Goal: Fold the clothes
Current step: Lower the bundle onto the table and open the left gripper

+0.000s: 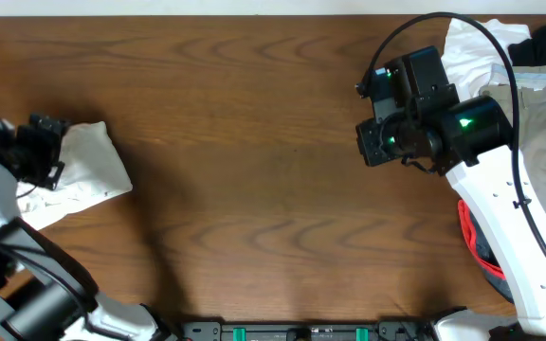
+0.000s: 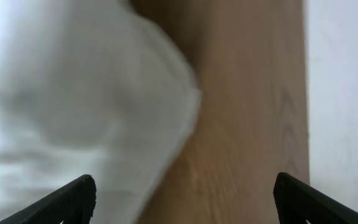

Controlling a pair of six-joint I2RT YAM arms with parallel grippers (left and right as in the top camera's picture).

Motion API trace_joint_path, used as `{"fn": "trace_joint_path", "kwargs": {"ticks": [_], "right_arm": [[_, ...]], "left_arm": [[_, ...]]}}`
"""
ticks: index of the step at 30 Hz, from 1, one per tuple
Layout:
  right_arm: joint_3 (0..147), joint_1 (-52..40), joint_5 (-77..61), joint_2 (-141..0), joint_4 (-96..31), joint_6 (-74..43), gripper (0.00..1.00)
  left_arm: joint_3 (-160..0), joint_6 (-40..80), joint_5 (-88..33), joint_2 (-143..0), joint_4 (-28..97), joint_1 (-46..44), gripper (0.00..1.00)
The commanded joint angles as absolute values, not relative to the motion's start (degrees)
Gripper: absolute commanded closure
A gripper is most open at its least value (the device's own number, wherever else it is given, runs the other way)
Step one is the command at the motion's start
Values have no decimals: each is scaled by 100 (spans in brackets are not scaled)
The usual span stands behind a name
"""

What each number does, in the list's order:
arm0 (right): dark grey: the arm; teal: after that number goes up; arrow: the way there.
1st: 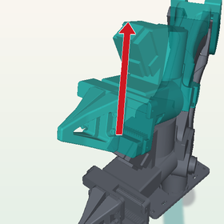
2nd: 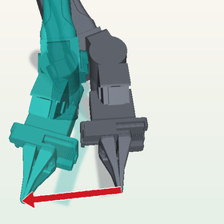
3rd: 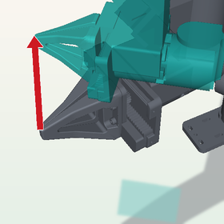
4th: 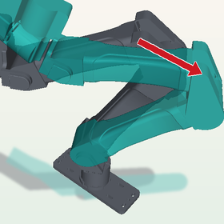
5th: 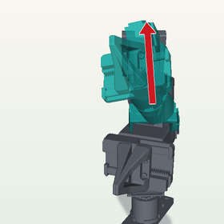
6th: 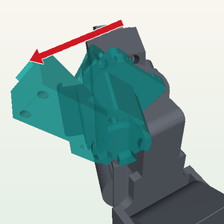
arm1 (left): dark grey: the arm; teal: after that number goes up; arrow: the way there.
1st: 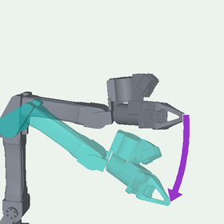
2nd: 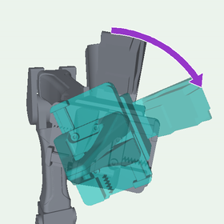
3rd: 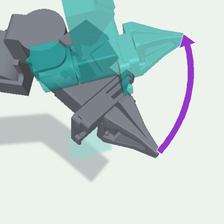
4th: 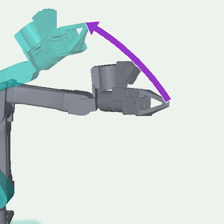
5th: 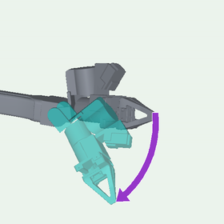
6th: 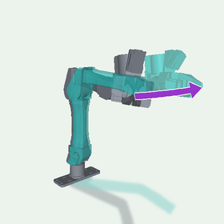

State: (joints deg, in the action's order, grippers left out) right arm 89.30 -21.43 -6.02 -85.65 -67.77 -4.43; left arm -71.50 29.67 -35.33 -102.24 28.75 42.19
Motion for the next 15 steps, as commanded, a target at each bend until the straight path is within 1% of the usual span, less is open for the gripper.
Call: {"fn": "trace_joint_path", "kwargs": {"ticks": [1,9,12,15], "right_arm": [[8923,-2073,-427,-8545,-6796,-355,85],[8923,-2058,-429,-8545,-6840,-355,85],[8923,-2058,-429,-8545,-6884,-355,85],[8923,-2058,-429,-8545,-6836,-355,85]], "left_arm": [[-7039,2801,-3916,-10672,2853,4654,9],[-7037,2788,-4045,-11579,2668,5496,9],[-7037,2781,-4053,-11699,2624,5837,8],[-7037,2744,-4189,-11703,2554,5986,8]]}}
